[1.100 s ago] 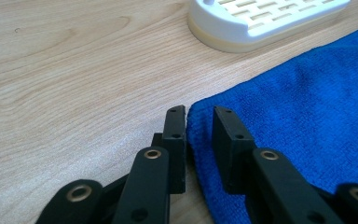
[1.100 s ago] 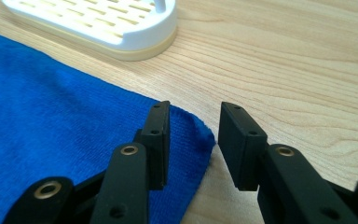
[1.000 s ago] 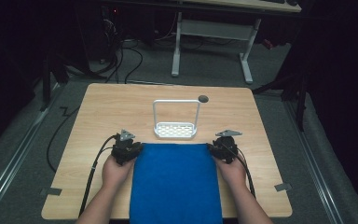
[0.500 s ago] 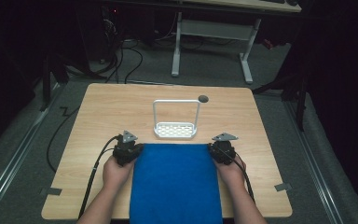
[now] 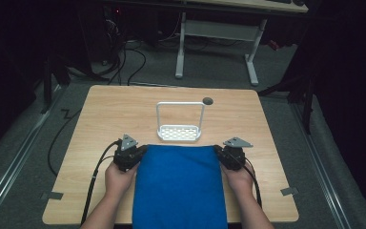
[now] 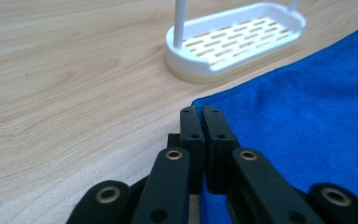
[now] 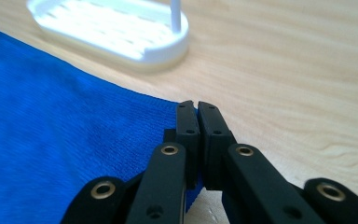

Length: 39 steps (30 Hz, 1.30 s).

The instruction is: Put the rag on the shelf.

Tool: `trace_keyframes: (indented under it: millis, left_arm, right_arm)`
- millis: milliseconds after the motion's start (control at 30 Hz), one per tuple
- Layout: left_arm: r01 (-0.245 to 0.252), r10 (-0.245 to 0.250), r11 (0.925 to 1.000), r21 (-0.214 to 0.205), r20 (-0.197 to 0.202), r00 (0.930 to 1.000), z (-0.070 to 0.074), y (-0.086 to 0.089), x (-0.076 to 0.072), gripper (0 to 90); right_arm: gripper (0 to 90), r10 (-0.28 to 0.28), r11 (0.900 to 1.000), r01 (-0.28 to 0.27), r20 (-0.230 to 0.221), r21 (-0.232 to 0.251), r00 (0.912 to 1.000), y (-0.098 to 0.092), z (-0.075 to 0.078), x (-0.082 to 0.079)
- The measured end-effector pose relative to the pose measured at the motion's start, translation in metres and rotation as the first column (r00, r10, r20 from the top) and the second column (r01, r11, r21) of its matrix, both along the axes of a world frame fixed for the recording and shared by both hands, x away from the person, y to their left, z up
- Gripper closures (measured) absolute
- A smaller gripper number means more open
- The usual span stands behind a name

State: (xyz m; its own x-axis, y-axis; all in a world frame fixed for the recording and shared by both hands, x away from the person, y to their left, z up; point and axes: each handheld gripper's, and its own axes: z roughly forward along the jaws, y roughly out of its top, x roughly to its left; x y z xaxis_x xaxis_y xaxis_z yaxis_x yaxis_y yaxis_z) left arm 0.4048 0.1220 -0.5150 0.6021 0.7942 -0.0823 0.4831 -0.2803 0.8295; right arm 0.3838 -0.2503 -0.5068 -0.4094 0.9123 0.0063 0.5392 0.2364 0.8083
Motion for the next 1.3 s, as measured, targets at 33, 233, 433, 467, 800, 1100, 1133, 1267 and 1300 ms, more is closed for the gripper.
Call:
trace_keyframes:
  millis: [33,233,433,467,800,1100,1133,1267,1300]
  left_arm:
    - [0.001,-0.001,0.9999,-0.013,0.015,0.9999,0.004,0.001,-0.004,88.2]
    - [-0.001,0.006,0.9973,-0.073,0.064,0.9979,0.019,0.006,-0.012,88.2]
    - [-0.004,0.021,0.9899,-0.142,0.116,0.9931,0.034,0.013,-0.021,88.1]
    - [-0.001,0.02,0.989,-0.148,0.122,0.9923,0.037,0.014,-0.023,88.1]
    - [0.03,0.019,0.9781,-0.206,0.228,0.9734,0.066,0.017,-0.041,88.0]
    - [0.057,0.029,0.9663,-0.251,0.328,0.9442,0.094,0.018,-0.061,88.0]
    - [0.061,0.033,0.9639,-0.259,0.342,0.9391,0.097,0.018,-0.064,88.0]
    - [0.081,0.035,0.9575,-0.277,0.391,0.9197,0.11,0.018,-0.075,87.9]
    - [0.081,0.035,0.9575,-0.277,0.391,0.9197,0.11,0.018,-0.075,87.9]
  right_arm:
    - [88.6,0.002,0.9999,-0.003,0.017,0.01,0.9999,0.0,0.004,-0.003]
    - [88.7,0.009,0.9984,-0.015,0.096,0.054,0.9953,0.0,0.02,-0.017]
    - [88.7,0.023,0.9961,-0.035,0.146,0.081,0.9891,0.003,0.032,-0.024]
    - [88.7,0.025,0.9961,-0.037,0.151,0.08,0.9883,0.003,0.034,-0.025]
    - [88.7,0.031,0.9893,-0.066,0.256,0.13,0.9663,0.003,0.066,-0.044]
    - [88.7,0.032,0.9863,-0.089,0.368,0.139,0.9294,0.004,0.094,-0.063]
    - [88.7,0.032,0.986,-0.092,0.385,0.139,0.9225,0.004,0.097,-0.066]
    - [88.7,0.021,0.9828,-0.097,0.431,0.157,0.9023,0.004,0.11,-0.076]
    - [88.7,0.021,0.9823,-0.102,0.45,0.157,0.8927,0.004,0.114,-0.079]
